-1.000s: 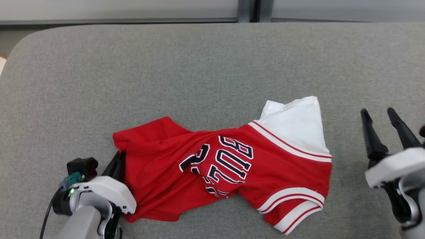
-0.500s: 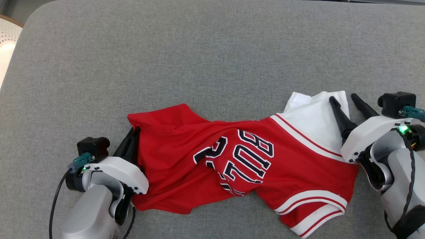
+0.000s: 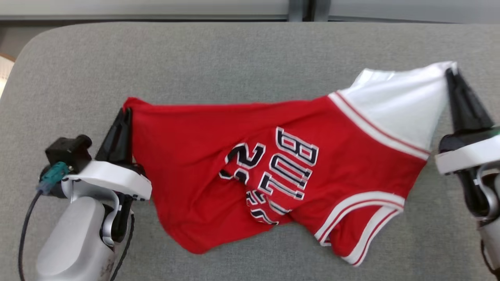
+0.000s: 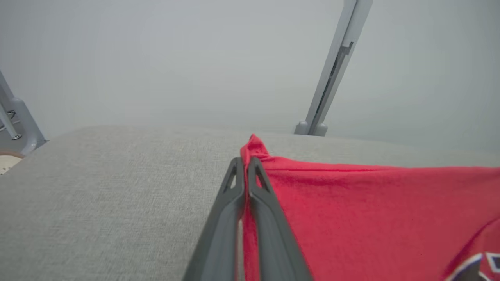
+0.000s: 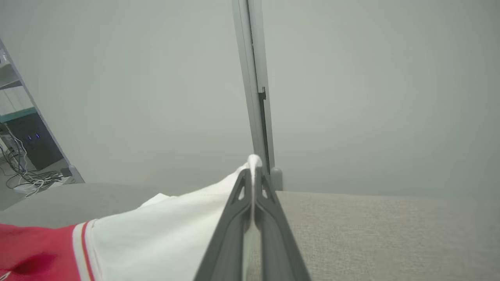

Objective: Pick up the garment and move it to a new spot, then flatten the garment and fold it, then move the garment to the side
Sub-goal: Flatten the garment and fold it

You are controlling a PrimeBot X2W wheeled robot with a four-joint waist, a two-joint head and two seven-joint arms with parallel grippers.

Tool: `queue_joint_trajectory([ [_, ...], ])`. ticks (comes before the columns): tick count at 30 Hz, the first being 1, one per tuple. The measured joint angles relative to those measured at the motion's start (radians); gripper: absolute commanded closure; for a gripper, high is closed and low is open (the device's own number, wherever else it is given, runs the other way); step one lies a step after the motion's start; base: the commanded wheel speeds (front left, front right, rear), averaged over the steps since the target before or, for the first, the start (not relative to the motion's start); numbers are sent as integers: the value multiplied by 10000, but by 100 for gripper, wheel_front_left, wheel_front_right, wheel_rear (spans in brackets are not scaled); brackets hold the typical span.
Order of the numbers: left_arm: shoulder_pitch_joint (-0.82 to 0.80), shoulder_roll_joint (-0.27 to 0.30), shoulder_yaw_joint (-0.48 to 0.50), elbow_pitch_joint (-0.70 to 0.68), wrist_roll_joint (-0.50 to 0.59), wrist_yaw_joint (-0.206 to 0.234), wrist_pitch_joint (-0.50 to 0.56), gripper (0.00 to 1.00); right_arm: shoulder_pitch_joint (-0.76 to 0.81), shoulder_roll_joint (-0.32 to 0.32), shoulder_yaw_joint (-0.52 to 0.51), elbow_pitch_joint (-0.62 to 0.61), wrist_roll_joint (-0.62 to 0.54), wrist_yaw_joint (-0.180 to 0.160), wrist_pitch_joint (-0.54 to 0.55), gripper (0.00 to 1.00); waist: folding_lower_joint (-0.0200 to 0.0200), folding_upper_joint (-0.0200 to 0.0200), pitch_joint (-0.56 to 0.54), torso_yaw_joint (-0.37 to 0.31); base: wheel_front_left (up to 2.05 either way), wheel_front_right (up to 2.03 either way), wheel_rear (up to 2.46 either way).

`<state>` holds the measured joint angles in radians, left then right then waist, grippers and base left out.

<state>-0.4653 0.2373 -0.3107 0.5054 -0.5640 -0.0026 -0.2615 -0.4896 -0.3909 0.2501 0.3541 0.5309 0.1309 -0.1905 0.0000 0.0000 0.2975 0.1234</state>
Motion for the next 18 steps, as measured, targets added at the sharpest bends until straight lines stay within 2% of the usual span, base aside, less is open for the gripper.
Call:
queue_joint_trajectory([
  [4,244,359,253,-2033,13,441,270,100,387,-104,-972,-1747,-642,0,-94,100,0,0,-355,-249,0,0,0],
  [5,335,573,393,-3101,21,750,570,100,508,-75,-1415,-2752,-1028,0,-4,100,0,0,-522,-396,0,0,0],
  [10,344,1028,575,-5565,59,1177,1425,100,616,-12,-2336,-4886,-1615,0,849,100,0,0,-957,-731,0,0,0],
  [14,58,1308,644,-6799,232,1419,1933,100,502,-134,-2698,-5923,-1707,0,1551,100,0,0,-1314,-879,0,0,0],
  [18,-411,1478,711,-7426,347,1536,2289,100,41,-265,-2888,-6318,-1661,0,1935,100,0,0,-1547,-999,0,0,0],
])
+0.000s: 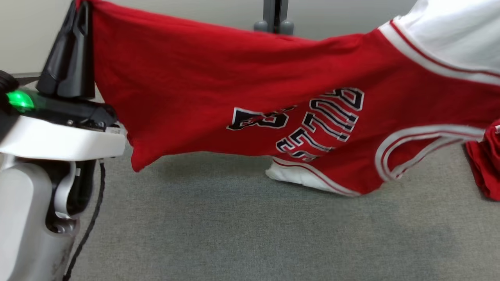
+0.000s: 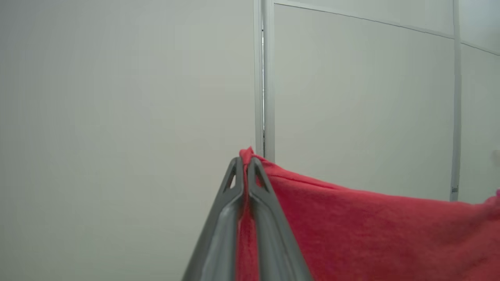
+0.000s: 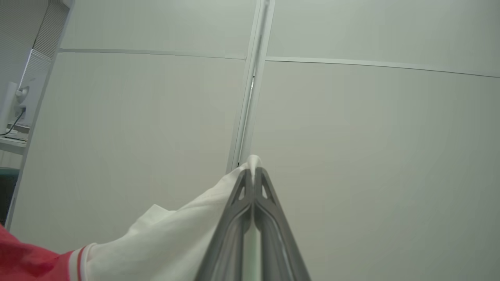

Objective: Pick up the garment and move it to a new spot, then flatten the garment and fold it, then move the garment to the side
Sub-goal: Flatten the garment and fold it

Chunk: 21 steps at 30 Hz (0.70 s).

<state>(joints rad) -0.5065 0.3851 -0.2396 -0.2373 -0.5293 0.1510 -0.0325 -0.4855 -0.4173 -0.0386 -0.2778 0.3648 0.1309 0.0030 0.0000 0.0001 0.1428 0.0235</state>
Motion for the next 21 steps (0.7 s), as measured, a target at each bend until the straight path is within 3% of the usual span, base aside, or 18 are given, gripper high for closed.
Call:
queue_joint_trajectory([
  [9,-1104,13,-130,504,-104,-194,372,100,-888,-61,2,483,280,0,384,100,-1,0,46,-49,0,0,0],
  [15,-2654,-311,-186,2253,-343,-589,253,100,-2793,-318,585,1852,686,-2,364,100,0,0,483,-19,0,0,0],
  [21,-4881,-848,-249,4778,-359,-978,-224,100,-5657,-408,1630,4046,928,0,-52,100,-1,0,1193,20,0,0,0],
])
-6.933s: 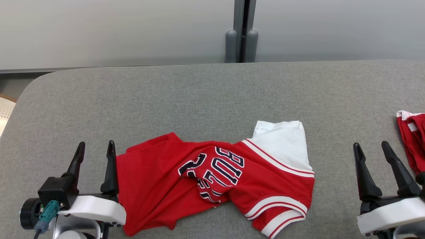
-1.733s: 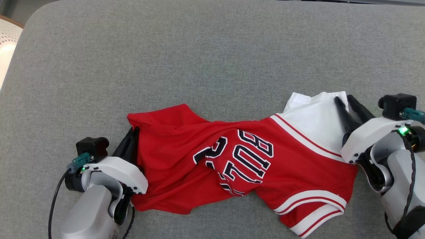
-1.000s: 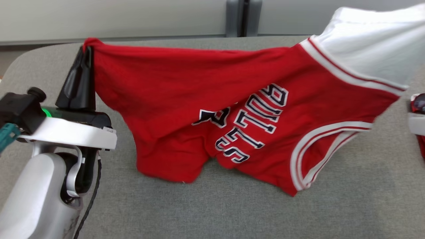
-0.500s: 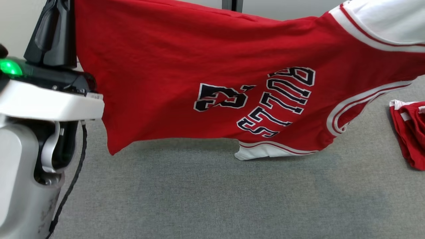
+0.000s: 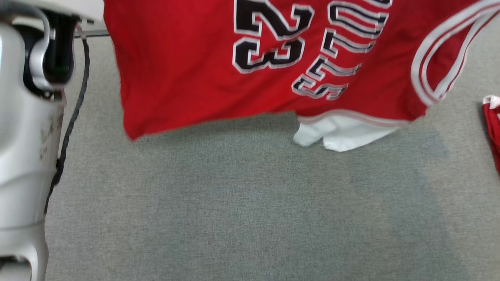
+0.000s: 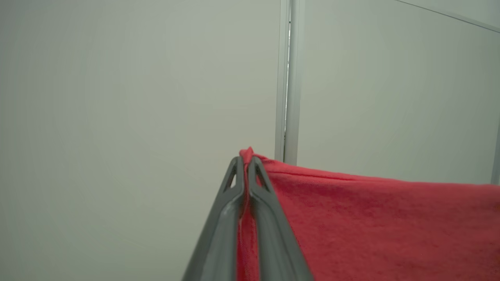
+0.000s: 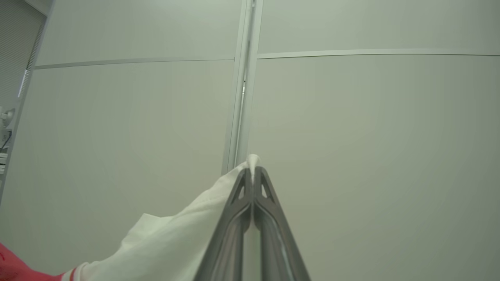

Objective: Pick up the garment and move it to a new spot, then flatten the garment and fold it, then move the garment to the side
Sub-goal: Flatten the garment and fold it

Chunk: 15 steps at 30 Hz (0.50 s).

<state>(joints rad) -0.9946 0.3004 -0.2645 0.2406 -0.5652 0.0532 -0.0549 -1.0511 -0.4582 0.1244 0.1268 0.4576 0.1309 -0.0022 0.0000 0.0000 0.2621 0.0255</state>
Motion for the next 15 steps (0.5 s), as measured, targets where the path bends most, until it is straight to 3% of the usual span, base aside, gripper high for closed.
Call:
queue_joint_trajectory([
  [5,-1819,-376,-63,2111,113,-326,-788,100,-2127,255,957,1902,173,0,-665,100,0,0,689,59,0,0,0],
  [11,-3158,-792,-173,4660,290,-713,-1666,100,-3639,763,1987,4130,318,0,-1941,100,0,0,1259,115,0,0,0],
  [15,-3552,-995,-337,6554,460,-978,-1929,100,-4160,1505,2895,6008,698,-2,-2196,100,0,0,1526,8,0,0,0],
])
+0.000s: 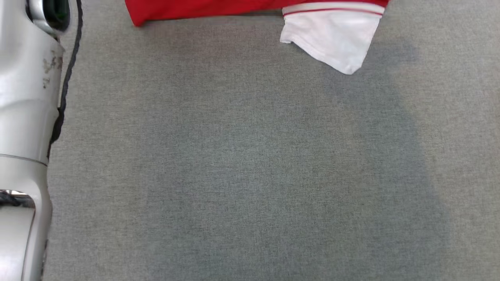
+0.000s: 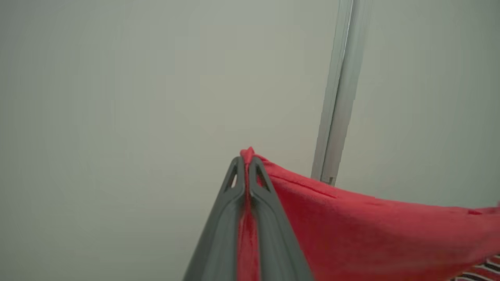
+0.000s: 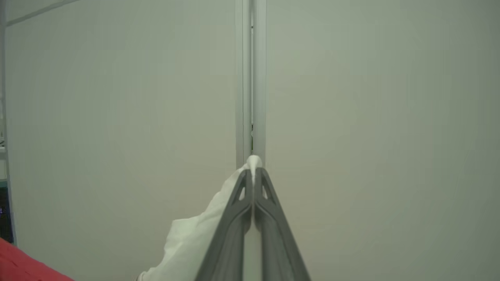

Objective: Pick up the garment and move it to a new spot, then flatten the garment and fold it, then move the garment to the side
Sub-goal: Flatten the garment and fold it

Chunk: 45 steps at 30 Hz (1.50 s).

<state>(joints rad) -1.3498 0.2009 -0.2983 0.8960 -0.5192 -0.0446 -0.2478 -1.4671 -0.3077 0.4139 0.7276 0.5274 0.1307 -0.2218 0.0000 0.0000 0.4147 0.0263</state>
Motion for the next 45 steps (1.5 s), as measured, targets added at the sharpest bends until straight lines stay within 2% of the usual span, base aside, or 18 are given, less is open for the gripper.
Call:
queue_joint_trajectory([
  [5,232,-284,-44,1659,-35,-263,-92,100,234,602,1074,1440,558,0,-69,100,0,0,219,-123,0,0,0],
  [9,809,-435,58,2546,-222,-437,-121,100,930,867,1661,2121,1191,0,-169,100,0,0,316,-193,0,0,0],
  [17,2011,-472,451,2591,-282,-617,-136,100,2311,874,2347,2056,2324,0,-353,100,0,0,97,-279,0,0,0],
  [21,3132,-652,890,2067,-431,-700,-138,100,3854,568,1772,840,2548,0,-380,100,0,0,-250,-245,0,0,0],
  [27,5649,-901,1563,838,-468,-777,-136,100,7543,343,890,-1005,2382,0,-380,100,0,0,-957,-166,0,0,0],
  [35,8966,-688,1914,-1398,188,-757,-136,100,11626,-6,144,-3434,2117,0,-288,100,1,0,-1958,-103,0,0,0],
  [39,10335,-512,1918,-2562,334,-570,-75,100,13185,-132,-593,-4617,1937,0,439,100,0,0,-2425,-70,0,0,0],
  [42,11405,-324,1942,-3659,295,-343,395,100,14329,-21,-1139,-5705,1603,0,1342,100,0,0,-2732,-77,0,0,0],
  [43,11792,-265,1964,-4134,251,-238,554,100,14706,48,-1300,-6084,1465,0,1699,100,0,0,-2830,-82,0,0,0],
  [45,12981,-96,2013,-5808,245,261,1340,100,15725,282,-1973,-7210,1145,0,2667,100,1,0,-3055,-105,0,0,0],
])
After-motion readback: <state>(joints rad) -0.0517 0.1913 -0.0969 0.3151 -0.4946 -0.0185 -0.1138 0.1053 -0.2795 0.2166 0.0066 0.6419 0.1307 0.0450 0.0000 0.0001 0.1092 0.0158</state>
